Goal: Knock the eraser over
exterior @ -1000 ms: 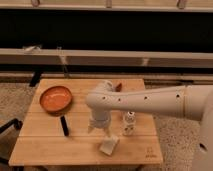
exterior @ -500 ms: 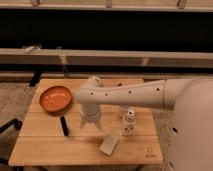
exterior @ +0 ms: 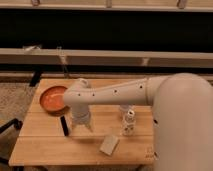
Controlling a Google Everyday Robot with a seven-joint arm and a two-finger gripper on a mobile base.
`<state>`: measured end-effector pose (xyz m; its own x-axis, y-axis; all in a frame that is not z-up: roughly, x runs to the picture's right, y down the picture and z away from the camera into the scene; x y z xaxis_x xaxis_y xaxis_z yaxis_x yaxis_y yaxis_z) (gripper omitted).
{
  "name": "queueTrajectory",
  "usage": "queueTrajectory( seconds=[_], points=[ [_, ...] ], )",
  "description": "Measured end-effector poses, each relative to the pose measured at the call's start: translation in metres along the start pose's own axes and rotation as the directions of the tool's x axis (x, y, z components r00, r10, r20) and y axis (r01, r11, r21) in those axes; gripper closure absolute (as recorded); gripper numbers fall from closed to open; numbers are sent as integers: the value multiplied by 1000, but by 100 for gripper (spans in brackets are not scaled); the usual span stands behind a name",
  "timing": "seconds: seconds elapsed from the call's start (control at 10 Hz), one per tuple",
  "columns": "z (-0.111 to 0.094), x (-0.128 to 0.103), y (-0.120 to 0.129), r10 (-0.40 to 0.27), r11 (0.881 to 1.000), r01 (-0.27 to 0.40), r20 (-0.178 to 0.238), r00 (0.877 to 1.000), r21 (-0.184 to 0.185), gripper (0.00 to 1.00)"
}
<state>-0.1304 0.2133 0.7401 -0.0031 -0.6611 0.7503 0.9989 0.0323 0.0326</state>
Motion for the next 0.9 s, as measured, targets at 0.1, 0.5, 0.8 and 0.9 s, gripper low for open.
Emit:
queueTrajectory(
  seconds=[0.1, 0.5, 0.8, 0.9],
  points=[
    [2, -1, -7, -7, 1000, 7, 2, 1000, -1, 33],
    [5, 7, -36, -30, 1000, 30, -3, 1000, 1, 33],
    [8, 14, -56, -59, 998, 59, -6, 998, 7, 33],
    [10, 14, -60, -68, 998, 68, -2, 998, 8, 33]
  ],
)
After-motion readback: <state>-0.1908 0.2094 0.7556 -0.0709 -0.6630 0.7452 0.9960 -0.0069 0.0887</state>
